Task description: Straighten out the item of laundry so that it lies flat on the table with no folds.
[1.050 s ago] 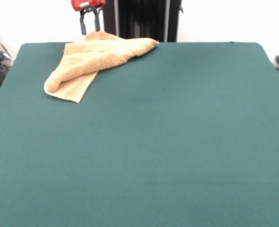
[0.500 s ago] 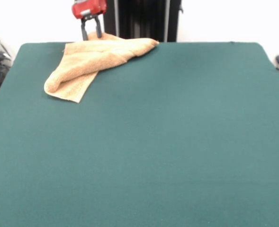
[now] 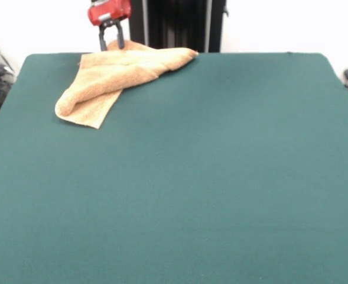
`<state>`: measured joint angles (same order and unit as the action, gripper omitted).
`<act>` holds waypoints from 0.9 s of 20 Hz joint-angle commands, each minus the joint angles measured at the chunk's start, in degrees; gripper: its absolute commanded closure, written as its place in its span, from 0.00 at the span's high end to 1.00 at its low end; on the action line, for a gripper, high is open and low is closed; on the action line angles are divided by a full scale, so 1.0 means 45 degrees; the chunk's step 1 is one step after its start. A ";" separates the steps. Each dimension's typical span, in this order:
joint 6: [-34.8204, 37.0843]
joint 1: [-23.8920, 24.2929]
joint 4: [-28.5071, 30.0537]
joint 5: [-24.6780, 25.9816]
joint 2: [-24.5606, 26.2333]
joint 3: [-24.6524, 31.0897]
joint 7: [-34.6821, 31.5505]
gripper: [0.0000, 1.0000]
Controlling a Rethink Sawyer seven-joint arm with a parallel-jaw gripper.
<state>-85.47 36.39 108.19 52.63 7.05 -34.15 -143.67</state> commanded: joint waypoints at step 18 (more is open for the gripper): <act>0.1001 -0.0875 -0.1909 -0.0608 0.0417 0.1861 0.1331 1.00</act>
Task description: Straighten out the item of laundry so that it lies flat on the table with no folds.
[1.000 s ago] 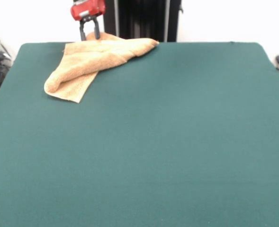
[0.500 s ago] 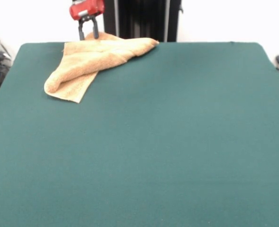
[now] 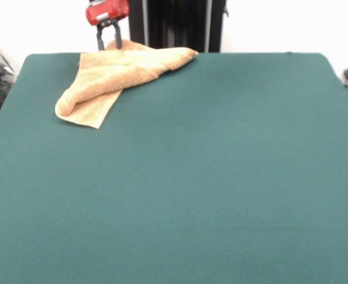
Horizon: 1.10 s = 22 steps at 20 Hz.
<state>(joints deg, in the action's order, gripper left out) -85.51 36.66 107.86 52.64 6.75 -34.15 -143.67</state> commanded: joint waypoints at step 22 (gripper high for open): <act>0.2141 -0.2227 -0.4820 -0.1570 -0.0140 0.2410 0.0415 1.00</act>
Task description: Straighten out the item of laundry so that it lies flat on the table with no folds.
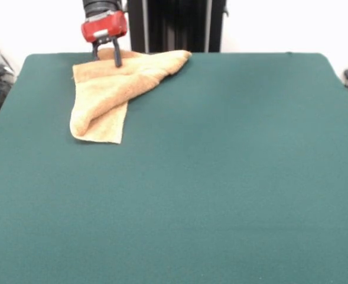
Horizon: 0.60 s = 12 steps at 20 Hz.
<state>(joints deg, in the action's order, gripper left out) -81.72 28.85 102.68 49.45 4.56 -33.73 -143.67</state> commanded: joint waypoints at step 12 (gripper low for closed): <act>0.0815 -0.0391 -0.4131 -0.0921 0.0419 0.2634 0.0685 1.00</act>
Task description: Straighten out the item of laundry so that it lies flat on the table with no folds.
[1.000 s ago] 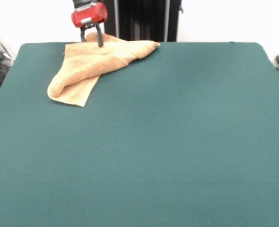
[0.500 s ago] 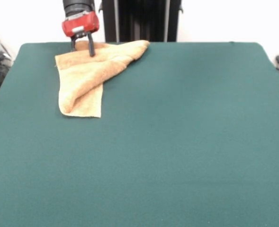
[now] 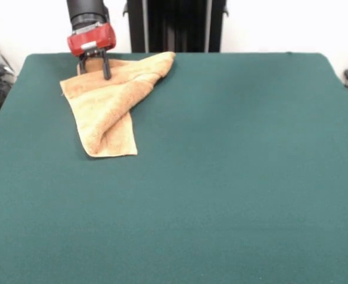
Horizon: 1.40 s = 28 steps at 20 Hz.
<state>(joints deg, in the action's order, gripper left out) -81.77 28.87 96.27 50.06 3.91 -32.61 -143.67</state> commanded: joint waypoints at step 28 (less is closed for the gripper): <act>0.1254 -0.0337 -0.2595 -0.1210 0.0280 0.2510 -0.0102 0.00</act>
<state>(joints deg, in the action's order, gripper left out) -82.06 29.20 92.49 49.86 3.89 -31.49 -143.67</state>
